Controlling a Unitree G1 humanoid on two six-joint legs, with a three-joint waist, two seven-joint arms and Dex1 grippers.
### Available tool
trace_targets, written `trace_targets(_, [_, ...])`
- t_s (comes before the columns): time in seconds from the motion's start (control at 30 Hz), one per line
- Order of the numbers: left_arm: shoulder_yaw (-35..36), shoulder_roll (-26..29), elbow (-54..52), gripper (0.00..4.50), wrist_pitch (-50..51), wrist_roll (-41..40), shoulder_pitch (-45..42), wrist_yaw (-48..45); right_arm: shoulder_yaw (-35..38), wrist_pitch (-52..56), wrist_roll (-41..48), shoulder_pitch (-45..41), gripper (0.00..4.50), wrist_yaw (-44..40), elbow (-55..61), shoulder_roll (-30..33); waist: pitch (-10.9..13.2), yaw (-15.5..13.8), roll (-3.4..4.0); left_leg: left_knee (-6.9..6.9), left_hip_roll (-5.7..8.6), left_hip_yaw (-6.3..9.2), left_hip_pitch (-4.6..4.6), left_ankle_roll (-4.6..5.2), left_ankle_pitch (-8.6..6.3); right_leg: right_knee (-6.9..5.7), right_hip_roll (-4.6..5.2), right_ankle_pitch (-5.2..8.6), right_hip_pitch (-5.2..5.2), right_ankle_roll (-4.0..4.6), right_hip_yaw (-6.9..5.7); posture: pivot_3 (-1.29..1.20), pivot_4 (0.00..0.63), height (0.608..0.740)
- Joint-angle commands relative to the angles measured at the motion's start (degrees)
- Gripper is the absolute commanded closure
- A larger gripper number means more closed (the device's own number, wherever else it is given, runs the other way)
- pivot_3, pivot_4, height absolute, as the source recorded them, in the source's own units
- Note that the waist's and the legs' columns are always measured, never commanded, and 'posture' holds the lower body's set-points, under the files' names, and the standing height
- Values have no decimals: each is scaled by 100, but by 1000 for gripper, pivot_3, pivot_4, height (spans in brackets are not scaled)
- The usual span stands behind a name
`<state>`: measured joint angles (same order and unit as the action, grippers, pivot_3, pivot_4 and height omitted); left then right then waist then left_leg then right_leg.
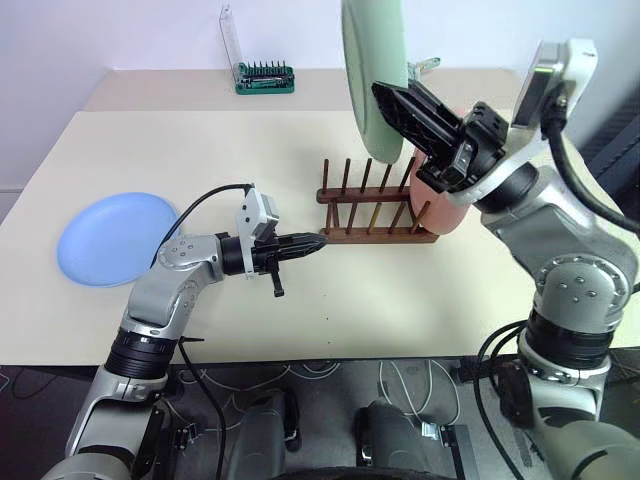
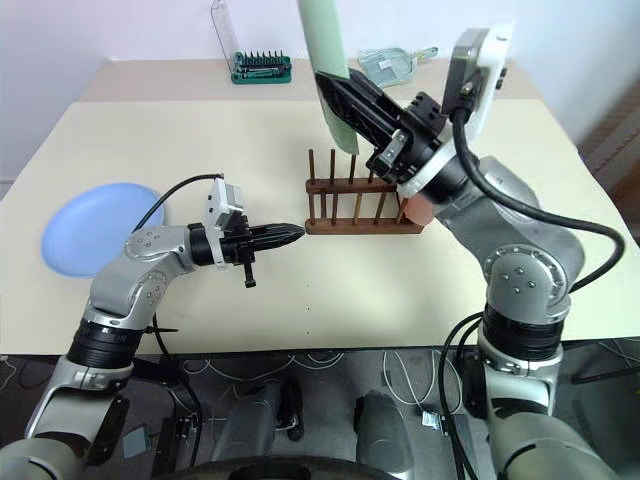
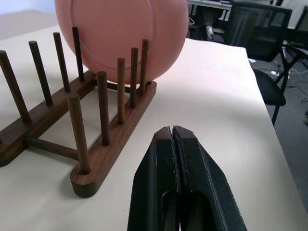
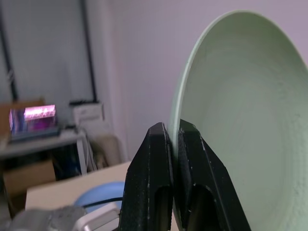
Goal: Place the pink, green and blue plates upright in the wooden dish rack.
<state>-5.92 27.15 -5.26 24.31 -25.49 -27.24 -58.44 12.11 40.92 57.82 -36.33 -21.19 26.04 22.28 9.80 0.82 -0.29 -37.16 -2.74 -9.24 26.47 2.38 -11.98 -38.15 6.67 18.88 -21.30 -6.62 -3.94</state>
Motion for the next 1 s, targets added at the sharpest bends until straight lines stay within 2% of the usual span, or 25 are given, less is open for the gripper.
trace_targets(0.03, [150,105,-249,4500,-6,-73,4,23,460,-64,423,27,4475,341,-249,-111,0,2,1,0,0,0,0,0,0,0,0,0,-1,0,0,0,150,732])
trace_targets(0.33, [205,217,-245,4500,28,-106,-26,39,385,-22,683,428,4475,406,-370,-150,1,19,2,3,-1,0,0,-1,0,-2,-2,0,-4,0,1,0,150,732])
trace_targets(1.0, [196,208,-256,4500,43,-111,-59,84,369,-17,523,442,4475,336,-1214,-106,1,16,2,4,-1,0,0,-1,1,-2,-2,0,-5,0,1,0,150,732])
